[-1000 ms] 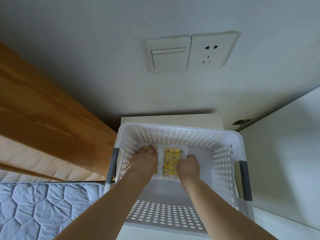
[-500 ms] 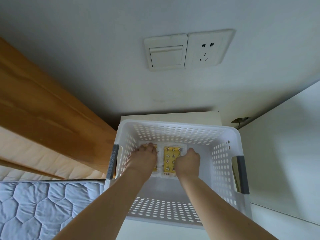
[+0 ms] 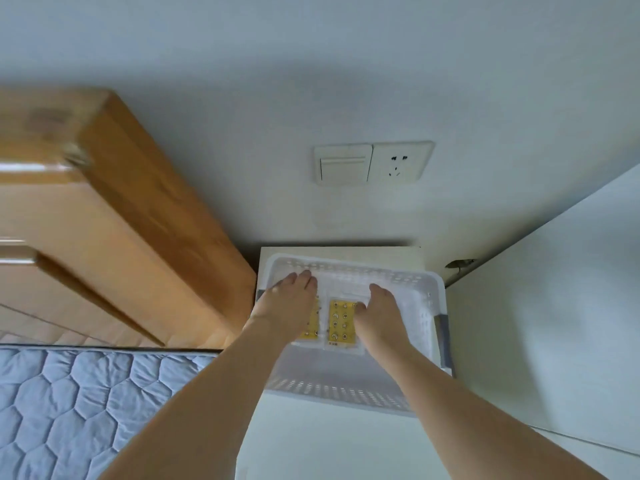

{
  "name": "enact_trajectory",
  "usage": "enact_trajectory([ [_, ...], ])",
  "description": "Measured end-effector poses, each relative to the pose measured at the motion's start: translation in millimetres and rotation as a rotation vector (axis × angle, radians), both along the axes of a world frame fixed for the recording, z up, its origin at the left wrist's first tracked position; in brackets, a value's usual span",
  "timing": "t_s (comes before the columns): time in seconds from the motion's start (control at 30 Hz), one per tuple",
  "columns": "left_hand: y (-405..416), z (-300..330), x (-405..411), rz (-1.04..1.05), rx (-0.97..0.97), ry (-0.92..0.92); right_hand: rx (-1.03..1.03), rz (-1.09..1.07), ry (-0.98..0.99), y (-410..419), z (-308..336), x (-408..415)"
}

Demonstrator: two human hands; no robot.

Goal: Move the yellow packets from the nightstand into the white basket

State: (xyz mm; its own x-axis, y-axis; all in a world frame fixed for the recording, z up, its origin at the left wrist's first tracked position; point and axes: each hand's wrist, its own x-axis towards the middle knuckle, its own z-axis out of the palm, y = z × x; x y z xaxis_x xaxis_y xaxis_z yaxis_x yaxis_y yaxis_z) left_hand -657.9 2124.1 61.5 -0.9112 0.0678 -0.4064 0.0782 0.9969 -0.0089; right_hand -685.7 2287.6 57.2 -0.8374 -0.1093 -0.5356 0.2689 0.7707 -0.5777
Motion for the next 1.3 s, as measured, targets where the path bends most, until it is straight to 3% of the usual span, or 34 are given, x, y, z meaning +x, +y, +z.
enact_trajectory([
  [0.13, -8, 87, 22, 0.121, 0.132, 0.154, 0.044, 0.16, 0.124, 2, 84, 8],
  [0.27, -31, 169, 60, 0.251, 0.143, 0.312, 0.016, 0.329, 0.292, -12, 170, 33],
  [0.47, -70, 281, 137, 0.41, -0.036, 0.536, -0.103, 0.604, 0.555, -62, 278, 67],
  [0.7, -82, 378, 294, 0.768, -0.21, 0.689, -0.262, 0.964, 0.687, -131, 370, 153],
  [1.0, -36, 444, 592, 1.333, -0.434, 0.747, -0.519, 1.444, 0.74, -187, 441, 409],
  [1.3, 132, 438, 943, 1.866, -0.583, 0.681, -0.731, 1.942, 0.591, -126, 438, 780],
])
